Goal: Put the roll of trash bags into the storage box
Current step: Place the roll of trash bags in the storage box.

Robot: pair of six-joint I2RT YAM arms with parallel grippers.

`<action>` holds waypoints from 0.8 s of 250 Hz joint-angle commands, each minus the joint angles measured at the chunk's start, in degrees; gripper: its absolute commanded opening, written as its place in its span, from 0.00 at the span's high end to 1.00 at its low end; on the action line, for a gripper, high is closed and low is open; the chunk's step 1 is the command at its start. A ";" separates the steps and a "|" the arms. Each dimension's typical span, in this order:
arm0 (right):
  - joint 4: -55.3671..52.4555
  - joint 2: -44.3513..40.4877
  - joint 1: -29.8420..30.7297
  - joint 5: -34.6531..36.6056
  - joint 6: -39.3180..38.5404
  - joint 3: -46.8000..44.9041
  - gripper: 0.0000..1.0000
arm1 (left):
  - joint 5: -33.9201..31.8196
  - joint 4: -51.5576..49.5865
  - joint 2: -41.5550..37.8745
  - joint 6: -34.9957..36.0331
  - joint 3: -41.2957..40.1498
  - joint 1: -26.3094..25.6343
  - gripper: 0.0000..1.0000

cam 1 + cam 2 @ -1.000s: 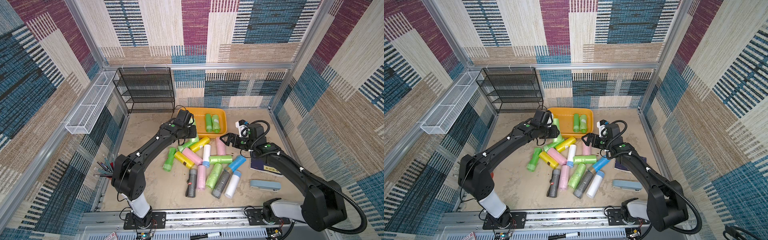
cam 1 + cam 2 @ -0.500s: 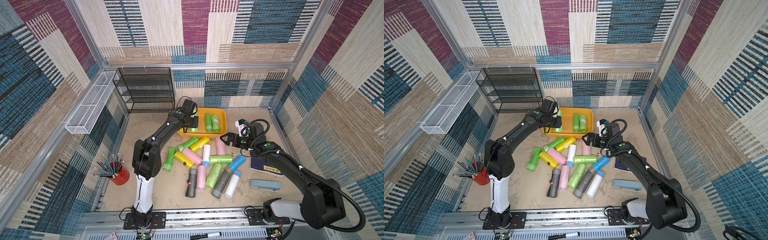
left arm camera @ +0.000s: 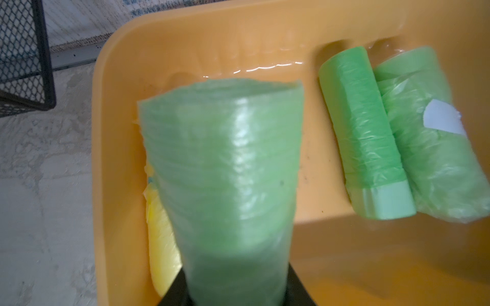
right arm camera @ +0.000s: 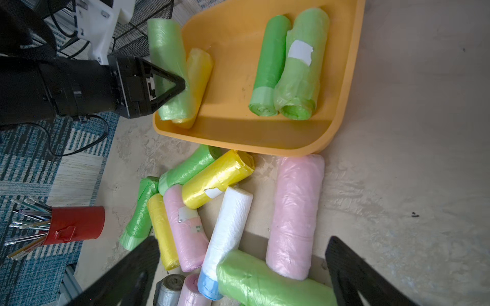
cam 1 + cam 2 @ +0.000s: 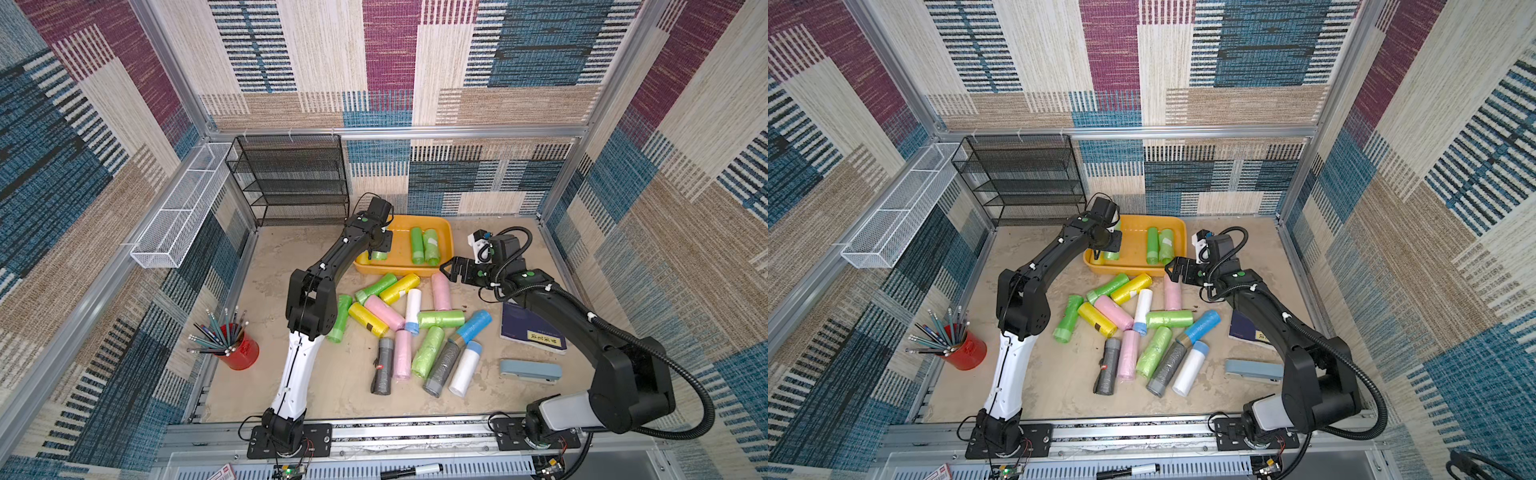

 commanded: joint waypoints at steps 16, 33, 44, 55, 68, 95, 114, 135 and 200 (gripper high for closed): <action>-0.84 2.38 -0.04 0.34 -0.59 2.52 0.01 | -2.09 0.39 3.07 0.94 3.06 0.56 0.64; -0.72 3.12 -0.01 0.34 -0.56 2.97 0.01 | -2.39 0.38 3.84 0.58 3.08 0.74 0.63; -0.64 3.73 -0.04 0.34 -0.54 3.23 0.01 | -2.66 0.39 4.26 0.63 3.22 0.85 0.63; -0.77 4.51 -0.12 0.34 -0.55 3.71 0.01 | -2.76 0.37 4.72 0.62 3.11 0.94 0.63; -0.98 5.38 -0.12 0.00 -0.50 4.28 0.01 | -2.58 0.20 5.18 0.67 2.97 1.00 0.61; -1.17 6.79 -0.12 -0.86 -0.42 5.23 0.01 | -3.14 -0.19 5.50 0.23 2.25 1.05 0.52; -0.99 7.34 -0.12 -1.50 -0.21 5.61 0.01 | -3.72 -0.26 5.50 0.13 1.75 1.01 0.46; -0.99 7.70 -0.17 -2.04 0.13 5.89 0.01 | -3.90 -0.57 5.14 0.20 1.44 1.14 0.39; -1.71 6.93 -0.13 -3.19 0.83 5.48 0.01 | -2.51 -0.85 0.66 -0.98 -0.34 1.00 0.24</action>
